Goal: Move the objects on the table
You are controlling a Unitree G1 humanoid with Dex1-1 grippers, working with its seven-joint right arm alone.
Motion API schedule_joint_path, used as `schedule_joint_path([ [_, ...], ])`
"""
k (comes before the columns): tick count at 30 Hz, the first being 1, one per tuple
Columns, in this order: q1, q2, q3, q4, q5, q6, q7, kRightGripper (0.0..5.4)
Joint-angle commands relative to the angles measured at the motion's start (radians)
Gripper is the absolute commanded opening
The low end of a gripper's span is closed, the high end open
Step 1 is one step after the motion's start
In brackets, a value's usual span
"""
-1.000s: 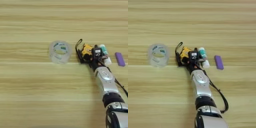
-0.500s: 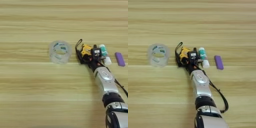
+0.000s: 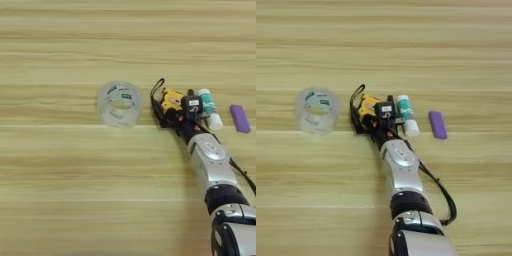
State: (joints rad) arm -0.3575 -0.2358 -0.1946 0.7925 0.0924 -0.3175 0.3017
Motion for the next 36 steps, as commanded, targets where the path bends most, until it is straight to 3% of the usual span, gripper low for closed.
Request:
schedule_joint_path([
  [1, -0.066, -0.022, -0.002, -0.083, 0.014, -0.047, 0.002, 4.57],
  [16, -0.005, -0.027, -0.02, -0.356, 0.065, -0.013, 0.016, 4.57],
  [26, 0.064, 0.018, 0.044, -0.54, 0.092, 0.014, 0.075, 4.57],
  [36, 0.092, 0.044, 0.114, -0.598, 0.066, 0.034, 0.103, 4.57],
])
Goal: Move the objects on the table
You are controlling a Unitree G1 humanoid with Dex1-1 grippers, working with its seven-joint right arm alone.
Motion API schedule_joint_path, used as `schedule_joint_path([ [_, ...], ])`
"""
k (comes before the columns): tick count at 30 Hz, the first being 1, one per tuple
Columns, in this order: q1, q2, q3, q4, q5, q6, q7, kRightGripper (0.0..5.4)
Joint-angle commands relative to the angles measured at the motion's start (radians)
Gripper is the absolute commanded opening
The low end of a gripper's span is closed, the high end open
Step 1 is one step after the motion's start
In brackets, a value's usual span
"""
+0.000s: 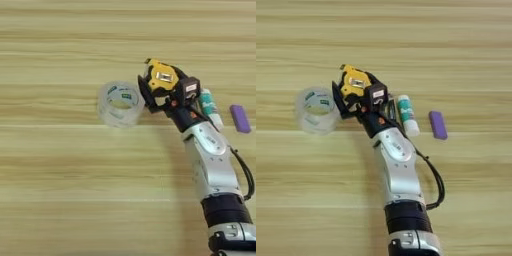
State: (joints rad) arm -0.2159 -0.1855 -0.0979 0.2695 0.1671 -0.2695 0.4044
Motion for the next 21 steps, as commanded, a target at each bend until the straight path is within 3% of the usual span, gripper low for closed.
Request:
schedule_joint_path([
  [1, -0.049, -0.003, 0.027, -0.074, -0.016, -0.018, 0.0, 4.57],
  [21, -0.117, 0.037, 0.144, 0.113, -0.125, -0.096, 0.019, 4.57],
])
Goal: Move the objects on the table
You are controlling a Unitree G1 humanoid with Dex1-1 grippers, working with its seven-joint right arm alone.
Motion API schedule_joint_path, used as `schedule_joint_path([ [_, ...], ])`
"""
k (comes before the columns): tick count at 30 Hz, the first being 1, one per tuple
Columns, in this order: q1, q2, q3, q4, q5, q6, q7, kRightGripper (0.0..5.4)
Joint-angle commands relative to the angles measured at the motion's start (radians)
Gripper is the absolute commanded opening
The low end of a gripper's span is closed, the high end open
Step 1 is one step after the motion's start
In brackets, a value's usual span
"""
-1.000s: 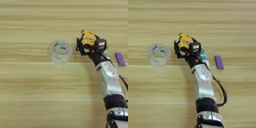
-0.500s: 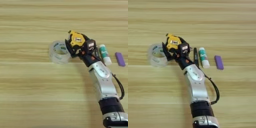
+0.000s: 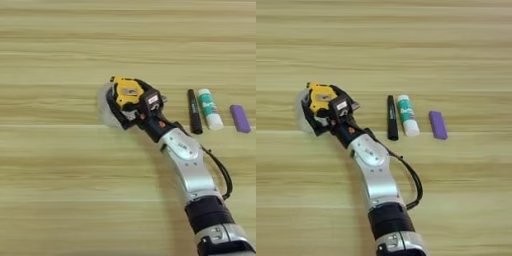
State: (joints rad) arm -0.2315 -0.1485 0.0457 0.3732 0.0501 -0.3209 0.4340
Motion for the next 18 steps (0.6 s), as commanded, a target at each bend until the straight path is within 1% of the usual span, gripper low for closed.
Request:
schedule_joint_path([
  [1, -0.107, 0.001, 0.001, 0.025, -0.01, -0.051, -0.011, 4.57],
  [9, -0.143, 0.006, 0.0, 0.111, -0.015, -0.08, -0.014, 4.56],
  [14, -0.152, 0.007, 0.001, 0.15, -0.018, -0.094, -0.017, 4.56],
  [15, -0.153, 0.007, 0.001, 0.154, -0.019, -0.096, -0.018, 4.92],
  [17, -0.155, 0.007, 0.002, 0.161, -0.02, -0.099, -0.02, 4.99],
  [18, -0.155, 0.007, 0.001, 0.163, -0.02, -0.1, -0.02, 5.15],
])
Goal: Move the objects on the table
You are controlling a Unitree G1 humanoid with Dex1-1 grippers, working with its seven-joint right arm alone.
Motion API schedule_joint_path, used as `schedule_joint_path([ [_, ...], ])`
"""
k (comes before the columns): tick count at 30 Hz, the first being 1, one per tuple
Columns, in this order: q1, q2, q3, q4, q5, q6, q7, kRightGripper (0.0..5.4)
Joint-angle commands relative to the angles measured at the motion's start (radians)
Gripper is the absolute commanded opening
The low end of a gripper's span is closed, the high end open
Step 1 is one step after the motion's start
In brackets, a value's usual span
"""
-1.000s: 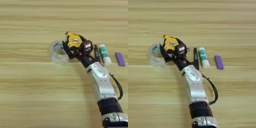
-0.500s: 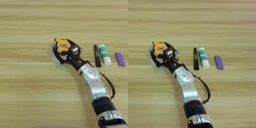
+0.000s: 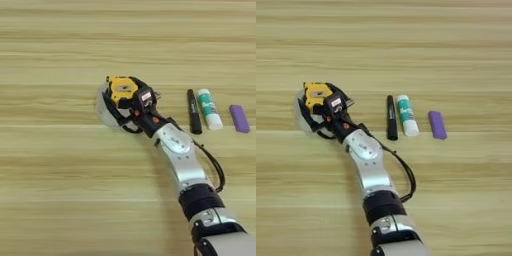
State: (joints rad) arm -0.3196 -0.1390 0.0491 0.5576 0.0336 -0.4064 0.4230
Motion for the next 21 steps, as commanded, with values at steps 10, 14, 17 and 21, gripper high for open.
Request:
schedule_joint_path([
  [10, -0.062, -0.002, -0.006, -0.018, 0.002, -0.015, -0.01, 5.39],
  [14, -0.059, -0.002, -0.013, -0.007, 0.008, -0.027, -0.009, 5.39],
  [17, -0.057, 0.0, -0.014, -0.006, 0.01, -0.033, -0.008, 5.39],
  [21, -0.053, 0.004, -0.017, -0.015, 0.019, -0.037, -0.002, 5.39],
])
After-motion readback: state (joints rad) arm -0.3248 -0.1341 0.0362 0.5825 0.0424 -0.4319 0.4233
